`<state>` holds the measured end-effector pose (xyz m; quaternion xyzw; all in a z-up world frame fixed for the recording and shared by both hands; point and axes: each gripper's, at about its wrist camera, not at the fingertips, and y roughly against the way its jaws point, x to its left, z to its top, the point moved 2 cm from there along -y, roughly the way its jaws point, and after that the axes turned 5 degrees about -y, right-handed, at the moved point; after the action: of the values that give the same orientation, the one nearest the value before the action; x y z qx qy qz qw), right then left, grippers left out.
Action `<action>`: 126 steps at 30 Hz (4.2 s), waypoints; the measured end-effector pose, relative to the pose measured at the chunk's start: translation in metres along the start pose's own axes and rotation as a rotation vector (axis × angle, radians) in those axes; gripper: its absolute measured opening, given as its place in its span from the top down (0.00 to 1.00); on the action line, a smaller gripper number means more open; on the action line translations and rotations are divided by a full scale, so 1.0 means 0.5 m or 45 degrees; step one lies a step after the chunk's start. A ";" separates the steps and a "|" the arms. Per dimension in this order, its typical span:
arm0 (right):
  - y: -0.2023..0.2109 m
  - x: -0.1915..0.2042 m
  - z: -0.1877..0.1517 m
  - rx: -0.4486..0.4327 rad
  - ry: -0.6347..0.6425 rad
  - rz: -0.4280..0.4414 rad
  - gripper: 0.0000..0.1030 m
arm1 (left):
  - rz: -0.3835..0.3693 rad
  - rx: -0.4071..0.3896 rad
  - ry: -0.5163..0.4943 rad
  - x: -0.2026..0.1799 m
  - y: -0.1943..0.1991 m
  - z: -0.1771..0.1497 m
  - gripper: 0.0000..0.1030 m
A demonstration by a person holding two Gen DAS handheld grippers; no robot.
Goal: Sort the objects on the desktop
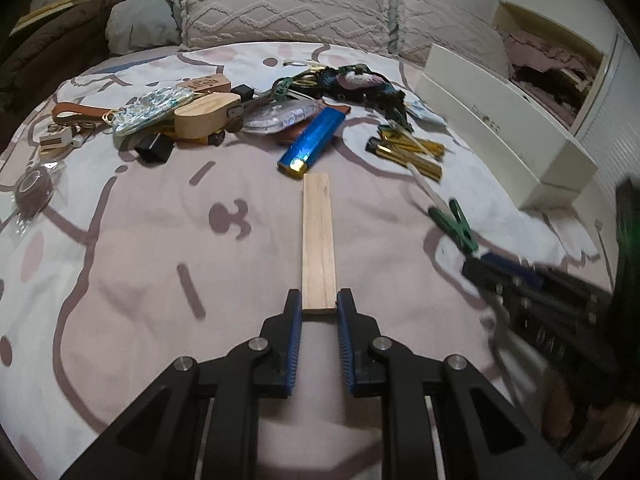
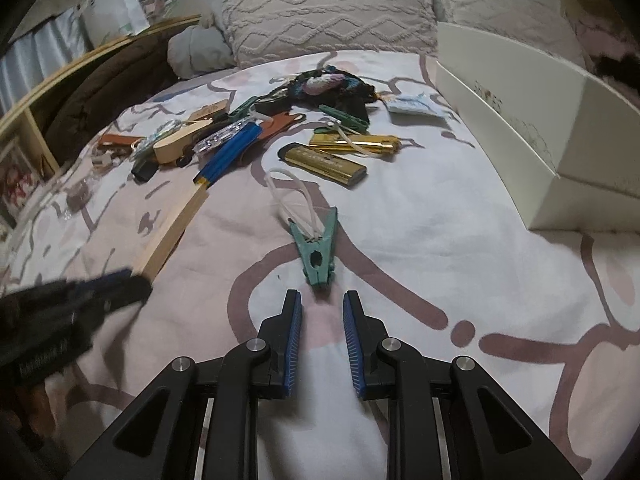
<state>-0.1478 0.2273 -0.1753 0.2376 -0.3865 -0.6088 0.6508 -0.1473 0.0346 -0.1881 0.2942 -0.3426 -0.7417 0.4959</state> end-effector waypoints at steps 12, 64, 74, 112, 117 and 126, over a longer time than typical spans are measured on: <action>-0.014 0.009 0.037 0.130 0.048 -0.039 0.78 | -0.013 0.010 -0.033 -0.013 0.046 -0.056 0.83; 0.124 0.039 -0.118 0.211 0.073 0.000 0.83 | -0.021 0.021 -0.010 -0.040 0.125 -0.156 0.82; 0.126 0.041 -0.122 0.209 0.112 -0.035 0.68 | 0.115 0.032 -0.060 -0.042 0.128 -0.159 0.71; 0.102 -0.059 -0.087 0.192 0.088 -0.273 0.21 | 0.388 0.078 0.050 0.084 0.103 -0.116 0.31; 0.096 -0.065 -0.078 0.187 0.098 -0.293 0.17 | 0.403 0.075 0.066 0.098 0.102 -0.110 0.31; 0.094 -0.079 -0.070 0.187 0.099 -0.312 0.17 | 0.449 0.080 0.070 0.124 0.092 -0.094 0.31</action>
<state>-0.0897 0.2669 -0.1677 0.3534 -0.3725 -0.6441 0.5670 -0.1070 -0.0464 -0.1854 0.2651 -0.3981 -0.6238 0.6181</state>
